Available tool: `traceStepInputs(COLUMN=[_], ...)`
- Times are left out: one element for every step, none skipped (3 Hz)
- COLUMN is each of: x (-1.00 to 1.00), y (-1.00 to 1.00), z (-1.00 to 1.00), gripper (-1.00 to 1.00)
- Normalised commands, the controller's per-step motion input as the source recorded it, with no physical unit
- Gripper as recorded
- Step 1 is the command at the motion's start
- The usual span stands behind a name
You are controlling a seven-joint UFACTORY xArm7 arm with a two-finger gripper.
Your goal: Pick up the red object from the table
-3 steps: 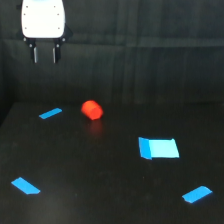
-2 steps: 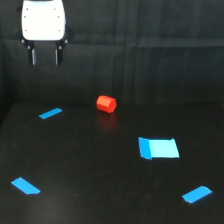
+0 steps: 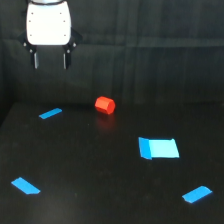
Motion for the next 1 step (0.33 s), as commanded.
traceStepInputs(x=[0.55], y=[-0.73], z=[-0.02], gripper=[1.0])
